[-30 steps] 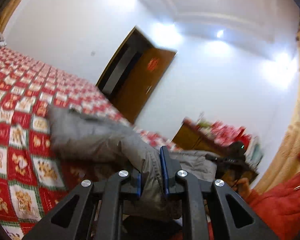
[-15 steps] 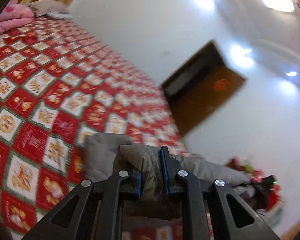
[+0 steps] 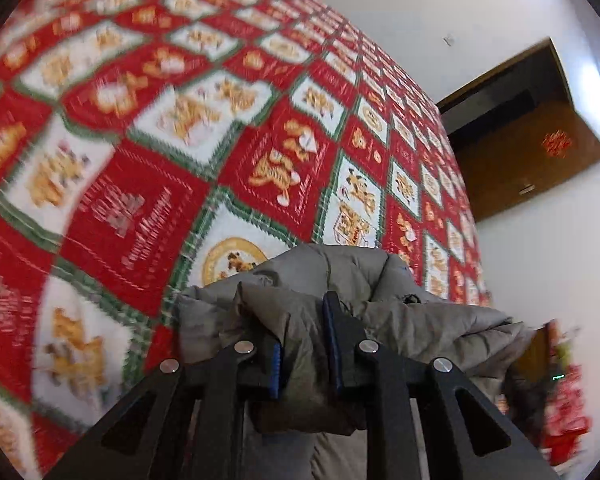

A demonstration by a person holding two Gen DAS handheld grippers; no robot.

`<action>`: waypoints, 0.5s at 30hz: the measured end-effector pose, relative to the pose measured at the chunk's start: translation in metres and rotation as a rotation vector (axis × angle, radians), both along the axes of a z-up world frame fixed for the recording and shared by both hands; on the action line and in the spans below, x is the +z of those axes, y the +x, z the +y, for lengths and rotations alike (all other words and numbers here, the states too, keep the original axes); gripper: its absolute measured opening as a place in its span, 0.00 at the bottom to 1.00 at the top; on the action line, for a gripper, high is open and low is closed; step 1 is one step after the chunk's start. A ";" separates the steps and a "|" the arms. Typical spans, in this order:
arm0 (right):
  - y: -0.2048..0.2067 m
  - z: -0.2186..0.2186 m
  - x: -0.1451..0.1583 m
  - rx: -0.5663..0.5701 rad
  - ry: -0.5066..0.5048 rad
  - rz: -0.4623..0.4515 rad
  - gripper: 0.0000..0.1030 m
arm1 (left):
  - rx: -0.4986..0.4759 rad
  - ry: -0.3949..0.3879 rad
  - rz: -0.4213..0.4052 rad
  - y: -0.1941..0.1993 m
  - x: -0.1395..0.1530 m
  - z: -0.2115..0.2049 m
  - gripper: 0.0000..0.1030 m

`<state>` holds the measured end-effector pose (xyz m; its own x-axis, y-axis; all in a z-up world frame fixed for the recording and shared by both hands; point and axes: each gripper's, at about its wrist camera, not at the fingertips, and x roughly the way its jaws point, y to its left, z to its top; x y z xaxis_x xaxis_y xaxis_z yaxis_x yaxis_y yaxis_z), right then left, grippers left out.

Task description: Fold large clothes

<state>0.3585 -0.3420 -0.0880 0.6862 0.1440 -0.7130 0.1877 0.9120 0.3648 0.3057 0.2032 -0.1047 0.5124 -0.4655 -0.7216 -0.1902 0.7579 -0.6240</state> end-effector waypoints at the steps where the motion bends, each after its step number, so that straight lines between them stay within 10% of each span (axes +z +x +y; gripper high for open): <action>1: 0.001 0.001 -0.005 0.000 -0.009 -0.006 0.21 | -0.008 -0.041 0.007 0.001 -0.004 0.004 0.20; 6: -0.004 -0.004 -0.019 -0.002 0.029 -0.056 0.24 | -0.041 -0.213 -0.013 -0.004 0.004 0.035 0.34; 10: -0.003 -0.005 -0.024 -0.004 0.050 -0.053 0.25 | 0.080 -0.139 -0.125 -0.019 0.040 0.066 0.83; 15: -0.001 -0.011 -0.014 -0.005 0.110 -0.005 0.31 | 0.197 -0.062 -0.205 -0.037 0.077 0.083 0.88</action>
<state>0.3579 -0.3525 -0.1021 0.6911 0.2172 -0.6894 0.1903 0.8655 0.4634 0.2690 0.2865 -0.0277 0.7296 -0.3822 -0.5671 -0.1953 0.6782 -0.7084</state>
